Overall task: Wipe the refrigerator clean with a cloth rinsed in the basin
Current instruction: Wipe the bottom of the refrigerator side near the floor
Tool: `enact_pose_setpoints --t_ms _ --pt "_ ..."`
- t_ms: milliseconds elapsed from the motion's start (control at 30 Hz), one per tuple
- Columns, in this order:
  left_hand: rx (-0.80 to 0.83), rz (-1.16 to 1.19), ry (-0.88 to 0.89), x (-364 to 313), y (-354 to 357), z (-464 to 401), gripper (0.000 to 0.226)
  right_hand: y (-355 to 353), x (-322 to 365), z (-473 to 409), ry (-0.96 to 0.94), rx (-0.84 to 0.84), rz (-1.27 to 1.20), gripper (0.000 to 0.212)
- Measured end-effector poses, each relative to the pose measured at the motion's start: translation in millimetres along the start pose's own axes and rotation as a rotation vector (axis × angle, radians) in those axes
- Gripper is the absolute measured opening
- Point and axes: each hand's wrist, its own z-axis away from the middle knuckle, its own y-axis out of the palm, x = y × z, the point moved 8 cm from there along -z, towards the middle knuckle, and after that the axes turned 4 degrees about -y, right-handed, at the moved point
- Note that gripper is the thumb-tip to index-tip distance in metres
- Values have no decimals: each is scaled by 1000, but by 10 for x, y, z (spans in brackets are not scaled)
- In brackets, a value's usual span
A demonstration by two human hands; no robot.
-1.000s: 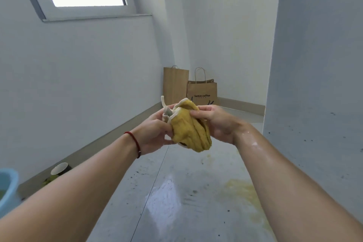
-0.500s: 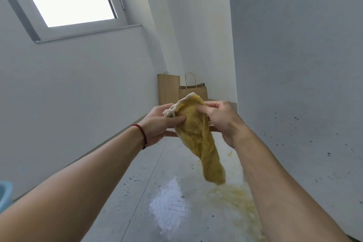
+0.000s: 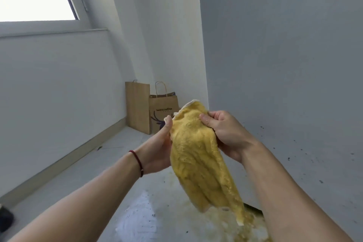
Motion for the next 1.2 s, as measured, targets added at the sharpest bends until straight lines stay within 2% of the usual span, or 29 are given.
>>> enact_pose_setpoints --t_ms 67,167,267,367,467,500,567,667,700,767,833,900,933,967,1033,1067,1133,1167,1200 --pt "120 48 20 157 159 -12 74 22 16 14 14 4 -31 28" --pt "256 168 201 78 166 1 80 -27 47 38 46 3 -58 33" --pt "198 244 266 -12 22 -72 81 -97 -151 126 191 18 253 57" --pt "35 191 286 -26 -210 -165 87 -264 -497 250 287 -169 357 58" --pt "61 83 305 -30 -267 -184 76 -494 -630 404 202 -444 265 54" --pt "76 54 297 -21 -261 -173 77 -531 -620 459 152 -487 268 50" --pt "61 -31 272 40 -300 -197 68 -514 -588 536 53 -488 297 36" --pt "47 -243 86 320 -305 -248 54 -473 -534 627 -59 -470 454 27" --pt "48 -309 33 419 -296 -266 49 -472 -525 648 -73 -462 542 27" --pt "1 -362 31 485 -285 -274 40 -460 -600 677 -16 -417 661 28" --pt "-48 -302 102 414 -250 -270 43 -439 -734 711 96 -322 762 50" --pt "11 -296 164 328 -133 -254 53 -395 -830 720 184 -245 933 69" --pt "11 -433 208 273 -74 -260 56 -371 -848 714 197 -215 1005 65" --pt "-44 -671 240 235 -25 -289 56 -377 -843 714 195 -194 1068 50" --pt "-227 -1151 322 141 36 -319 45 -396 -783 700 213 -172 1161 12" --pt "-269 -1278 362 95 96 -333 36 -438 -749 712 225 -169 1194 7" --pt "-261 -1378 382 45 215 -370 17 -586 -700 768 236 -174 1186 13" --pt "-230 -1334 340 28 238 -402 12 -673 -655 803 224 -191 1140 15" --pt "-176 -1189 255 32 252 -438 11 -760 -615 847 198 -223 1042 17"
